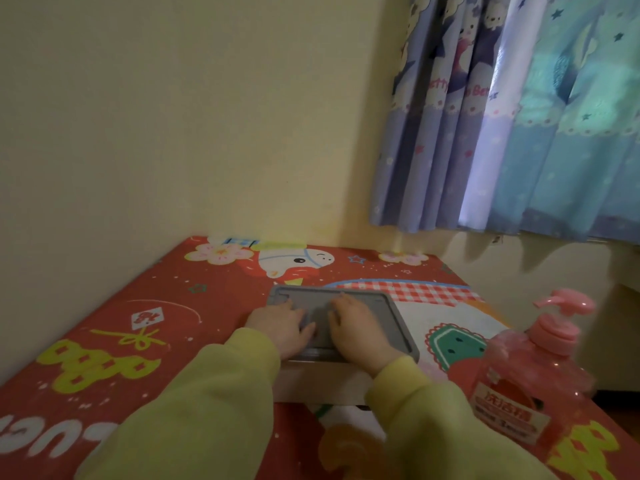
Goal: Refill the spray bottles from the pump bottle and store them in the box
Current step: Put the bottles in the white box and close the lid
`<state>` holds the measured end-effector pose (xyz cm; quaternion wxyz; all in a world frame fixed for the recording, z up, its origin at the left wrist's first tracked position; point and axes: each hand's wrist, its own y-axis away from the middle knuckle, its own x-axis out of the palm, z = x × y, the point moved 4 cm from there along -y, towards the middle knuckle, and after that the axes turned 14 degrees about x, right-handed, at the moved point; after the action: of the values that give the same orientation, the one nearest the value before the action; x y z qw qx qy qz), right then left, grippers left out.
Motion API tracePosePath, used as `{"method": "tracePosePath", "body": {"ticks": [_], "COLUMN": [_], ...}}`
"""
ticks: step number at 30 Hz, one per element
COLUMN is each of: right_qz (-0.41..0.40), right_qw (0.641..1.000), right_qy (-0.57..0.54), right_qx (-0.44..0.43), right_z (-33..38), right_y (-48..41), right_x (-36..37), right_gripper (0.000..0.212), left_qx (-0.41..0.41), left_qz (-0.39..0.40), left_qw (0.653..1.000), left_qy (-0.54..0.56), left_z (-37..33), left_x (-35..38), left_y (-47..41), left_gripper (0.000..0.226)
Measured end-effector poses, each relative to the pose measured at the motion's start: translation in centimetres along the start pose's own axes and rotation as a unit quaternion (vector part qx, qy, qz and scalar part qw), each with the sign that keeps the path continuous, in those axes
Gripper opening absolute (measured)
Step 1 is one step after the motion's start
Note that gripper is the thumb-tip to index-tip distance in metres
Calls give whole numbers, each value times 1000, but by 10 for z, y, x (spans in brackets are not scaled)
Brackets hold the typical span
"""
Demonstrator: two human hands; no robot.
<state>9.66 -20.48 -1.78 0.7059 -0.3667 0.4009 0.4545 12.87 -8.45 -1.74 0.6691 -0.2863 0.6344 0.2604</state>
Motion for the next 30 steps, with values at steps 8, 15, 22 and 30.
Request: {"method": "tracePosePath", "body": {"ticks": [8,15,22,30], "right_qz": [77,43,43,83], "right_qw": [996,998,998,994], "right_qy": [50,33,52,67], "right_qx": [16,14,6,16], "right_z": [16,17,19,21], "right_y": [-6,-3,-3,0], "right_x": [25,25,26,21], "right_gripper": [40,36,39,50], "left_qx": [1,-27,-17,-100], "left_qz": [-15,31,40,-200], "left_qw": [1000,998,994,889], "left_qy": [-3,38,98,400], "left_z": [2,37,43,50], "left_x": [4,6,12,8], "left_y": [-11,-29,-33,-8], "left_gripper": [38,73,74,60]}}
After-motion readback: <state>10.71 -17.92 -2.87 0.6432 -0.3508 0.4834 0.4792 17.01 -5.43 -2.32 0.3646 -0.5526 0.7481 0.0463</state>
